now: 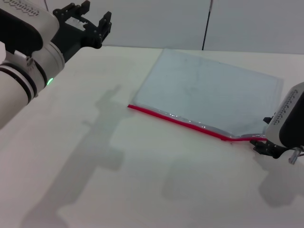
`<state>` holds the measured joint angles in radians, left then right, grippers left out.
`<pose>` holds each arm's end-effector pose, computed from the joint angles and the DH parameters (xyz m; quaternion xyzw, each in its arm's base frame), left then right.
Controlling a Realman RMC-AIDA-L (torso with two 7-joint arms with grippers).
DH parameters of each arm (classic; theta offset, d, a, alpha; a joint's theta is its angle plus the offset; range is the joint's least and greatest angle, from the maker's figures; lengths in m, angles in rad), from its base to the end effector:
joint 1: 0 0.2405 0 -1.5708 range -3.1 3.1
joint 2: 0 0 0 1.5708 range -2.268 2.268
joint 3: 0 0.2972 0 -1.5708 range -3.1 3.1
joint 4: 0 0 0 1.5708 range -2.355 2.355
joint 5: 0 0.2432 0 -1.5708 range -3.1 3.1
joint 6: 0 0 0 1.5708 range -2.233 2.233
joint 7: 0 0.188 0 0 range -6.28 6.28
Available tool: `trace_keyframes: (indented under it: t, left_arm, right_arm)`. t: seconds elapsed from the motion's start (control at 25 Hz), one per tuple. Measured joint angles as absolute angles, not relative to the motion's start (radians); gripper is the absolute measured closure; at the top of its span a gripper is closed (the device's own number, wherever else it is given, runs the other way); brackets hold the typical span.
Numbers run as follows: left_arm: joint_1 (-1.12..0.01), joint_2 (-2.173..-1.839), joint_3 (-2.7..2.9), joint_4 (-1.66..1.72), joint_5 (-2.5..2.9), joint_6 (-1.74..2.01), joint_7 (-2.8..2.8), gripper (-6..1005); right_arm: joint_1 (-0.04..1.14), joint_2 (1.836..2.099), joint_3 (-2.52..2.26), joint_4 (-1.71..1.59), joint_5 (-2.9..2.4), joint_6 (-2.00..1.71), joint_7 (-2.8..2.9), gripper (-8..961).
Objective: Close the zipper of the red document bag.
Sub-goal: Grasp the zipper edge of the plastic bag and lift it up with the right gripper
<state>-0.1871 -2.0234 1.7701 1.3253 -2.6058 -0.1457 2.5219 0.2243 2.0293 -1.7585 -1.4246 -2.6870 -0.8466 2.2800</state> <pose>-0.2165 0.4592 -0.0126 -0.7929 -0.1351 -0.2129 0.5548 0.2892 0.4022 -0.0824 -0.9227 0.0945 -0.1685 0.3338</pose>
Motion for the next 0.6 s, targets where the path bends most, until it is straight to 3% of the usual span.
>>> trace_keyframes:
  t: [0.6]
  left_arm:
    - [-0.191, -2.024, 1.772, 1.330, -2.605, -0.133, 2.525, 477]
  right_arm:
    - [0.235, 2.029, -1.775, -1.400, -2.757, -0.830, 2.319, 287]
